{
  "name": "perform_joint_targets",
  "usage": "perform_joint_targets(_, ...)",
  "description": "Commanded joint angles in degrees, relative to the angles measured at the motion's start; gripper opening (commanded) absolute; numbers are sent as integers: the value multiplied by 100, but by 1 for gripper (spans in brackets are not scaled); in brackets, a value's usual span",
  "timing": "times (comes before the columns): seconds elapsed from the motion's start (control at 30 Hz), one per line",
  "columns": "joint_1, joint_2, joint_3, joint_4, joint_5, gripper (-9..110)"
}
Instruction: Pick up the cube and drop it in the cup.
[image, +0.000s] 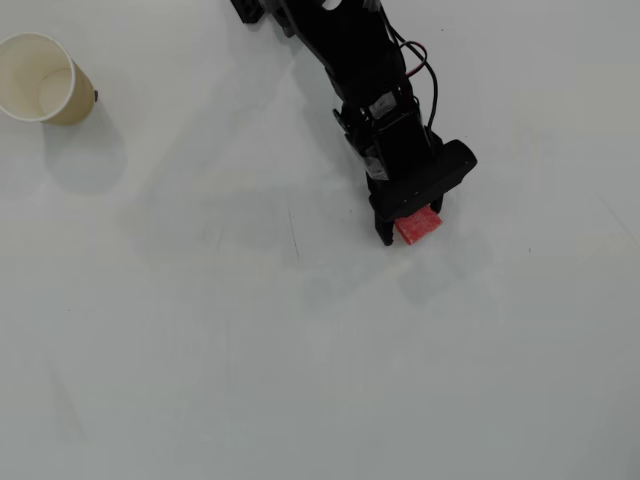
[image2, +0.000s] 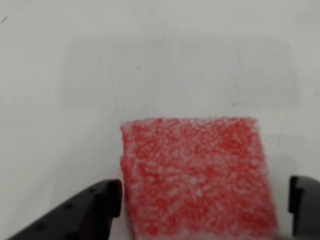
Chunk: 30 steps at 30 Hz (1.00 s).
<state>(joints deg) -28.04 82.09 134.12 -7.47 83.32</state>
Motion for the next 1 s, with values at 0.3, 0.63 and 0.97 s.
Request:
perform_joint_targets(0.3,44,185,-642,-352,-53,20)
perform_joint_targets(0.63,211,246,-598,-492,-53,7)
perform_joint_targets(0.97,431,606,-545,-527,-9,7)
